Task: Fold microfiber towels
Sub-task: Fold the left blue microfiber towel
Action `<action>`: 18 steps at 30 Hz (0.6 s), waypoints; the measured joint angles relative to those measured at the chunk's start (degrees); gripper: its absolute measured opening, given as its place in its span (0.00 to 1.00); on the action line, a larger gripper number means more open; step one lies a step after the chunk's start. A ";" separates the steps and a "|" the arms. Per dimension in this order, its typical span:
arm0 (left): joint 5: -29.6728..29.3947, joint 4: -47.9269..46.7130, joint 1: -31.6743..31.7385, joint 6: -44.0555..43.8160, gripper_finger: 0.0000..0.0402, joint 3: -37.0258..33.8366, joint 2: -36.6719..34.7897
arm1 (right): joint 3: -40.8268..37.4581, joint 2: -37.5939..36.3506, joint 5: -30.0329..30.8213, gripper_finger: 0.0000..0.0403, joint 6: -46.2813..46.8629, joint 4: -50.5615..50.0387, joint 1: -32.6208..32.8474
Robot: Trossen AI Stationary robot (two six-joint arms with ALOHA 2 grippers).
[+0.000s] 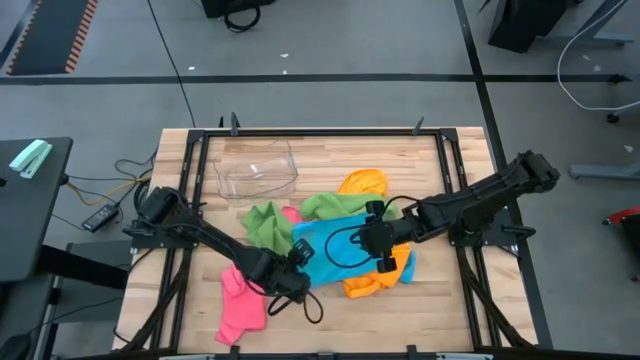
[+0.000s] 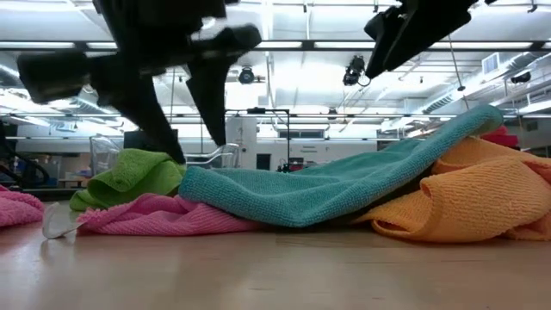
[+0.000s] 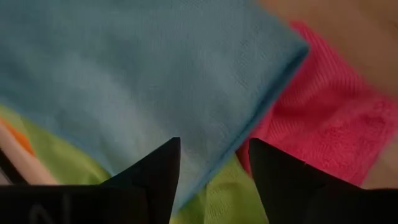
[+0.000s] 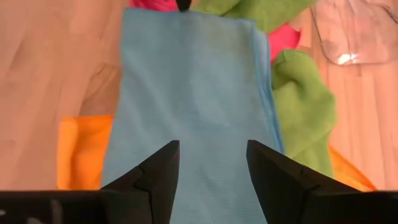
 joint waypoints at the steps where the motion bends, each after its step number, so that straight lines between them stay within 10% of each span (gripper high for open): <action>1: -0.07 -0.82 0.07 0.66 0.48 -0.03 0.32 | 0.00 -0.01 0.04 0.47 -0.05 0.58 0.46; 18: -4.50 -1.13 0.31 8.43 0.45 -0.06 2.26 | 0.00 0.05 0.20 0.42 1.57 1.94 2.91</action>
